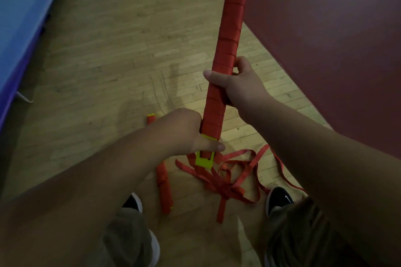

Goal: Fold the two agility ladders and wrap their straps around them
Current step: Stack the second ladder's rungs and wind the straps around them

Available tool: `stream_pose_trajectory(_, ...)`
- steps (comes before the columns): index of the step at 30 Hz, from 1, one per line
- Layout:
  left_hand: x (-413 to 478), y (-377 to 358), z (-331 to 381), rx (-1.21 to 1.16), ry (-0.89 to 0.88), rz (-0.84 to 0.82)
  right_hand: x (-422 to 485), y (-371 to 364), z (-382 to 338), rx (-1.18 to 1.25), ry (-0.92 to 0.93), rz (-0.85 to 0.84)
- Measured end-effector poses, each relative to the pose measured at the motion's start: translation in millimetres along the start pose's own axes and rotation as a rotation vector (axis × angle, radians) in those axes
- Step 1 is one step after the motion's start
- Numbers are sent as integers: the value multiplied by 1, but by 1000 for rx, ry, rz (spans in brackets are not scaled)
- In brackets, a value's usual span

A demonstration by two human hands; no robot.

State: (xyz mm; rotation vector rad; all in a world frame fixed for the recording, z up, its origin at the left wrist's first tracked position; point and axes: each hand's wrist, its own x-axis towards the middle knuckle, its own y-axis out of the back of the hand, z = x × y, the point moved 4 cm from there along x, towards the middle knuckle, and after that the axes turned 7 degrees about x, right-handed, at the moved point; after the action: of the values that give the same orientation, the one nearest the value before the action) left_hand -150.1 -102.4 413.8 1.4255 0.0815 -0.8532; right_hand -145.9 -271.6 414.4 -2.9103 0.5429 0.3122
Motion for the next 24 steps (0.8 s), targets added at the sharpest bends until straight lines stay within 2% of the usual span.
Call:
stream_pose_trajectory(3, 4, -6, 8, -15, 58, 60, -1, 2, 0, -30, 31, 46)
stream_pose_trajectory(6, 3, -4, 15, -62, 29, 63, 1, 5, -2, -58, 43, 61)
stream_pose_trajectory(12, -1, 8, 2, -313, -95, -92, 7, 13, -4, -21, -22, -39)
stream_pose_trajectory(18, -7, 13, -14, -608, -344, -317, 0, 9, -10, 219, -163, -316)
stream_pose_trajectory(20, -11, 13, -19, -617, -402, -370, -6, 6, -13, 251, -200, -427)
stream_pose_trajectory(24, -15, 16, -21, -574, -449, -354, -8, 7, -21, 250, -215, -635)
